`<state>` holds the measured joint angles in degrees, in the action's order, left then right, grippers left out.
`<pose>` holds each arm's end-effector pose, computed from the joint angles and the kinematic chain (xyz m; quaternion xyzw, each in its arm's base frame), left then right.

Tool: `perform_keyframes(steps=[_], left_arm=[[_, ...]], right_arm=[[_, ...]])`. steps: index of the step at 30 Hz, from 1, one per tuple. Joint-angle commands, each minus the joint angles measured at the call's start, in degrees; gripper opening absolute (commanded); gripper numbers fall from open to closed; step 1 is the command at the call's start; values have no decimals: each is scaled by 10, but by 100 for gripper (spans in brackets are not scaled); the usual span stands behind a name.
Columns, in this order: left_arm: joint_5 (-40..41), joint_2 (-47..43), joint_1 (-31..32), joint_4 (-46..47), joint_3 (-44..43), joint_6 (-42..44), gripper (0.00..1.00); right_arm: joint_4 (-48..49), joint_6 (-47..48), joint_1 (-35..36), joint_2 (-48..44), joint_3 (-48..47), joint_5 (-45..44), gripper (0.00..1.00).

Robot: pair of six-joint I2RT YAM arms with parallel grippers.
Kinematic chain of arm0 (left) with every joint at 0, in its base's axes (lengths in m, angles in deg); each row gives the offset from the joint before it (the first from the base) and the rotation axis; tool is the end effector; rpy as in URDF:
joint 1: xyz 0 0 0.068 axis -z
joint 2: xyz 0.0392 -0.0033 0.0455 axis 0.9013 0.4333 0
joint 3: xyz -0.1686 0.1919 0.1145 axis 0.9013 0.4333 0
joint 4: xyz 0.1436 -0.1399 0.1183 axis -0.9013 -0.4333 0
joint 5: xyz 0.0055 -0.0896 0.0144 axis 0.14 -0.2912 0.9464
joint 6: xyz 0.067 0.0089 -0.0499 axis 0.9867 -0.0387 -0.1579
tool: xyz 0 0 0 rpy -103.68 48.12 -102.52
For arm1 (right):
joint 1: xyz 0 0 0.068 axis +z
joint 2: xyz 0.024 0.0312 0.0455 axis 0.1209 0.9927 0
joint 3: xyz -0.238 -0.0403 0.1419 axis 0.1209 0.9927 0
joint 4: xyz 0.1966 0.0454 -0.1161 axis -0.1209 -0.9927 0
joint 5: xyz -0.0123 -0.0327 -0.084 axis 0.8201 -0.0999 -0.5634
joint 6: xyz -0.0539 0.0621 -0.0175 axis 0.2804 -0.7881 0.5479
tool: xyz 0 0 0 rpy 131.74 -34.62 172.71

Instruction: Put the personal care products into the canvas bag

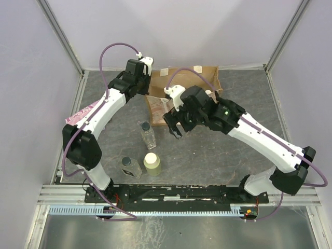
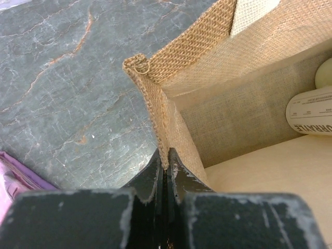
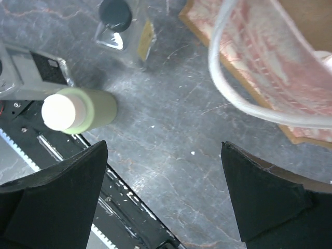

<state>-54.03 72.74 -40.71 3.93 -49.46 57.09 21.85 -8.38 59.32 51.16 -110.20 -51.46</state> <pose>0.3624 -0.1490 0.3257 0.1544 0.8850 -0.0398 0.4374 0.1800 0.2272 0.3842 -0.3311 0.8565 0.1805 0.3526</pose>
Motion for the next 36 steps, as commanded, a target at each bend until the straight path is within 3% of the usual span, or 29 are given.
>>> perform_keyframes(steps=[1,8,17,27,36], left_arm=[[-22,4,-13,1,-23,23,3],[-26,3,-13,2,-30,21,3],[-24,-11,-13,2,-18,21,3],[-22,-25,-14,2,-1,20,3],[-22,-35,-13,3,7,24,3]], right_arm=[[69,-46,48,-37,50,4,97],[131,-76,125,-24,105,-21,98],[87,-95,197,67,38,-43,98],[36,-86,222,147,-10,-42,99],[54,-57,222,192,-6,-30,99]])
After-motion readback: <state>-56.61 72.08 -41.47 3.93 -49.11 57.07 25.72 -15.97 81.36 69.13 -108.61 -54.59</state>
